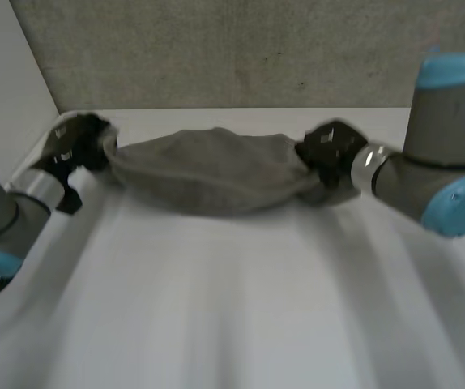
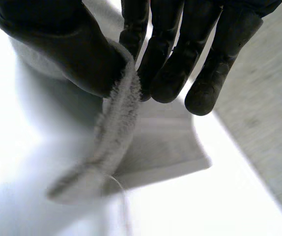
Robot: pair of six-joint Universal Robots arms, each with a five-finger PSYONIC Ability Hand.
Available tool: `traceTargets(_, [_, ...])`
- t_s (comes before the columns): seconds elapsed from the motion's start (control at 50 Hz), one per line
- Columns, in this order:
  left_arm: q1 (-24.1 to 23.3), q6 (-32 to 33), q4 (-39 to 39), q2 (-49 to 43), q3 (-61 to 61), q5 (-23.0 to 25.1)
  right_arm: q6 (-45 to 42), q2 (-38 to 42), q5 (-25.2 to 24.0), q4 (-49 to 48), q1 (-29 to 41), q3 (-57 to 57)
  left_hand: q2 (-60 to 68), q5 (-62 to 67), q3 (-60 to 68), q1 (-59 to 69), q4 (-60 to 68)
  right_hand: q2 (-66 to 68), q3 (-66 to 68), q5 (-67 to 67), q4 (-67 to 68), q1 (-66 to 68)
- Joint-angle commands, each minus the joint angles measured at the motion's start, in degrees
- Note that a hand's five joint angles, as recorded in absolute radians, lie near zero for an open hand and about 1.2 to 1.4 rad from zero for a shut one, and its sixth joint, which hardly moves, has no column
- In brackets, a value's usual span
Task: Fold the towel.
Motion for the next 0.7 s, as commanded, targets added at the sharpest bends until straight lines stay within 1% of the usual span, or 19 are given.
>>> traceTargets(0.02, [3.36,12.70,-2.21,-0.31,-5.10,4.97,-1.16,-1.26,0.09,-5.60,-0.16,10.59,-5.18,-15.70,-7.81,-2.45,-6.31,3.60,3.73,2.71,3.50,3.07])
traceTargets(0.04, [3.37,12.72,-2.22,-0.31,-5.10,4.98,-1.07,-2.04,-0.17,-5.60,-0.34,11.20,-5.18,-15.70,-7.81,-2.45,-6.31,3.60,3.73,2.71,3.50,3.07])
traceTargets(0.08, [5.29,15.52,-6.42,3.80,-6.41,5.41,-0.72,-2.93,-0.35,-5.60,-0.87,11.73,-5.18,-15.70,-7.81,-2.45,-6.31,3.60,3.73,2.71,3.50,3.07])
traceTargets(0.2, [7.41,16.15,-10.13,8.31,-7.47,5.50,0.24,-6.53,0.00,-5.77,-1.04,15.50,-5.18,-15.70,-7.81,-2.45,-6.31,3.60,3.73,2.71,3.50,3.07])
traceTargets(0.24, [7.59,16.24,-10.84,9.88,-8.87,5.50,0.25,-7.50,0.00,-5.86,-0.87,17.09,-22.88,-33.40,-25.51,-20.16,-24.01,3.60,3.73,2.71,3.50,3.07])
traceTargets(0.26, [7.59,16.24,-10.84,9.89,-8.88,5.50,0.25,-8.37,-0.08,-6.04,-0.87,18.57,-22.99,-33.50,-25.61,-20.26,-24.12,3.60,3.73,2.71,3.50,3.07])
traceTargets(0.28, [7.59,16.50,-10.84,10.76,-9.84,5.76,0.25,-8.38,-0.09,-6.04,-0.87,18.59,-33.31,-43.83,-35.94,-30.59,-34.44,3.60,3.73,2.71,3.50,3.07])
traceTargets(0.3, [7.59,16.50,-10.84,10.77,-9.85,5.77,0.33,-9.25,-0.17,-6.12,-0.78,19.89,-33.42,-43.93,-36.04,-30.69,-34.55,3.60,3.73,2.71,3.50,3.07])
traceTargets(0.32, [7.59,16.67,-10.84,11.64,-11.07,6.20,0.51,-9.69,-0.26,-6.13,-0.69,21.04,-38.74,-49.26,-41.37,-36.02,-39.88,3.60,3.73,2.71,3.50,3.07])
traceTargets(0.36, [7.59,16.76,-10.66,12.17,-12.48,7.00,0.94,-9.87,-0.35,-6.21,-0.69,21.75,-39.81,-50.33,-42.44,-37.08,-40.94,3.60,3.73,2.71,3.50,3.07])
traceTargets(0.4, [7.24,17.20,-10.40,12.35,-14.58,9.27,1.65,-9.87,-0.35,-6.21,-0.78,22.19,-42.32,-52.83,-44.95,-39.59,-43.45,3.60,3.73,2.71,3.50,3.07])
traceTargets(0.46, [7.15,17.91,-10.22,12.35,-15.38,9.99,3.23,-9.79,-0.35,-6.21,-0.78,22.46,-43.00,-53.52,-45.63,-40.28,-44.13,3.60,3.73,2.71,3.50,3.07])
traceTargets(0.5, [7.41,21.22,-9.87,12.26,-16.61,10.86,4.11,-9.78,-0.35,-6.30,-0.78,22.54,-44.68,-55.20,-47.31,-41.96,-45.81,3.60,3.73,2.71,3.50,3.07])
traceTargets(0.52, [7.41,21.25,-9.87,12.26,-16.62,10.86,4.72,-9.70,-0.35,-6.39,-0.78,22.72,-44.69,-55.20,-47.31,-41.96,-45.82,3.60,3.73,2.71,3.50,3.07])
traceTargets(0.56, [7.76,26.06,-9.87,12.26,-18.10,11.13,5.17,-9.70,-0.35,-6.39,-0.78,22.81,-47.52,-58.04,-50.15,-44.80,-48.65,3.60,3.73,2.71,3.50,3.07])
traceTargets(0.58, [7.76,26.08,-9.87,12.26,-18.11,11.13,5.34,-9.61,-0.35,-6.65,-0.78,23.07,-47.55,-58.06,-50.17,-44.82,-48.68,3.60,3.73,2.71,3.50,3.07])
traceTargets(0.62, [7.50,31.15,-9.78,12.26,-19.16,11.22,5.43,-9.70,-0.35,-7.09,-0.87,23.51,-50.06,-60.58,-52.69,-47.34,-51.19,3.60,3.73,2.71,3.50,3.07])
traceTargets(0.68, [7.15,36.25,-9.61,12.35,-20.21,11.22,5.43,-9.78,-0.35,-8.50,-0.95,24.57,-52.58,-63.10,-55.21,-49.86,-53.71,3.60,3.73,2.71,3.50,3.07])
traceTargets(0.7, [7.15,36.27,-9.61,12.35,-20.22,11.22,5.43,-9.78,-0.35,-9.02,-0.95,25.00,-52.59,-63.11,-55.22,-49.87,-53.72,3.60,3.73,2.71,3.50,3.07])
